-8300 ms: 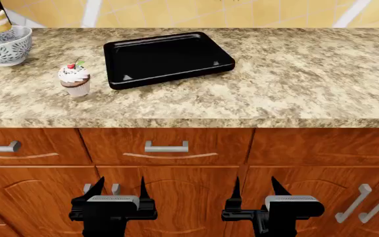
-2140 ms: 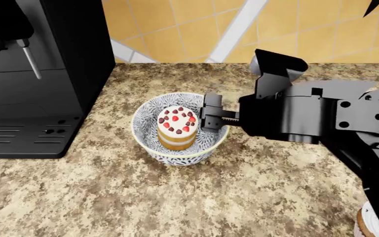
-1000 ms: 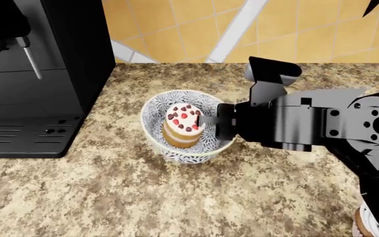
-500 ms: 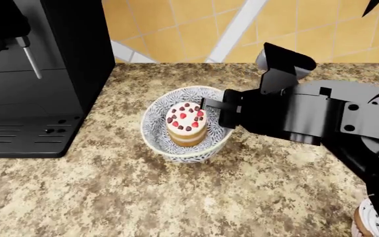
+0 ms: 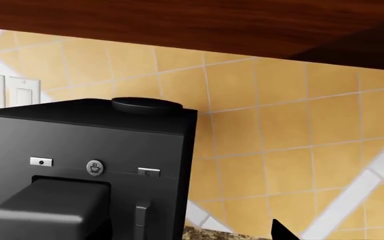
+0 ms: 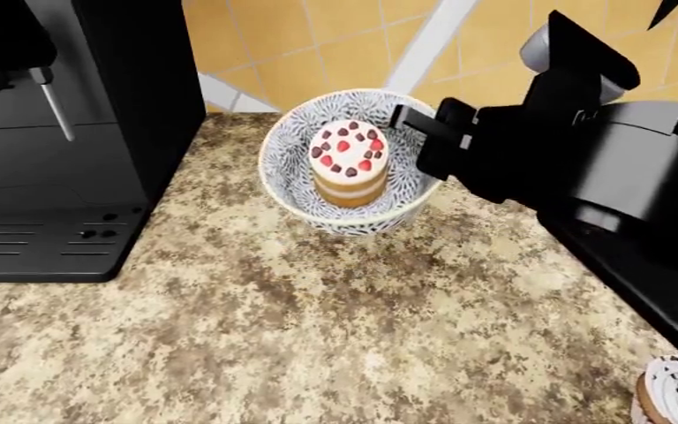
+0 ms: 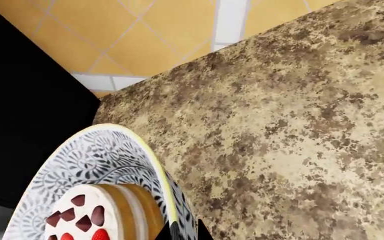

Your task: Pick up the bowl with cake and place it on the tray. Pick up the cupcake and place it on the tray.

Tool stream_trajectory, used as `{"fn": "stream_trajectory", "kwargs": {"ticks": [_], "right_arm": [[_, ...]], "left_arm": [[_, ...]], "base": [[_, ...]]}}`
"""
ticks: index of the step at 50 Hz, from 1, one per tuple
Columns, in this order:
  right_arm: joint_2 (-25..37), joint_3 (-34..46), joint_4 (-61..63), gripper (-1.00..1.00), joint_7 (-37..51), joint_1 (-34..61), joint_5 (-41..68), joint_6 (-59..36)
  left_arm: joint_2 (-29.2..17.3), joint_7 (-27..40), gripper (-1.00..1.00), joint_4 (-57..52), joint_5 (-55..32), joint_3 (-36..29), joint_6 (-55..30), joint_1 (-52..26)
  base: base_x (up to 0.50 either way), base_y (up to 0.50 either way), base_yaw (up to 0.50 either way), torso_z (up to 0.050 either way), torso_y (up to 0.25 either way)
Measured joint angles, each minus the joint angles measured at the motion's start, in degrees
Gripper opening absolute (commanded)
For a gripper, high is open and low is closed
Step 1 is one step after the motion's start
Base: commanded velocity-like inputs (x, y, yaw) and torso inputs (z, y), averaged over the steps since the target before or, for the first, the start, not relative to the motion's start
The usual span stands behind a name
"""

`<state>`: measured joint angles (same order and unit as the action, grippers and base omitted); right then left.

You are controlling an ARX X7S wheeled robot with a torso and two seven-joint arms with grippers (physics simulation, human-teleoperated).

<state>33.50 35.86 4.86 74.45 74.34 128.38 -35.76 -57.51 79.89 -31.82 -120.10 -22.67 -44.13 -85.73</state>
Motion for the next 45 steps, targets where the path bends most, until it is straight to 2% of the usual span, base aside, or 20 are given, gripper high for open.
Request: {"fn": "stream_trajectory", "kwargs": {"ticks": [8,34,45], "right_arm": [[1.38,-1.48,2.45,-1.0,2.1,2.03,2.01,0.7],[3.85,-2.43,4.96,-1.0,4.53,5.57,4.59,0.87],[4.7,-2.36,5.28,-1.0,4.46,5.89,4.0,0.95]], "left_arm": [[-0.07,0.0,1.0,-0.02,0.11,-0.23,0.09,-0.02],[-0.3,-0.17,1.0,-0.18,0.32,-0.83,0.49,-0.12],[-0.37,-0.24,1.0,-0.33,0.41,-1.04,0.64,-0.25]], "base": [[-0.09,-0.49,0.0,0.0,0.0],[-0.24,-0.46,0.0,0.0,0.0],[0.28,-0.42,0.0,0.0,0.0]]}}
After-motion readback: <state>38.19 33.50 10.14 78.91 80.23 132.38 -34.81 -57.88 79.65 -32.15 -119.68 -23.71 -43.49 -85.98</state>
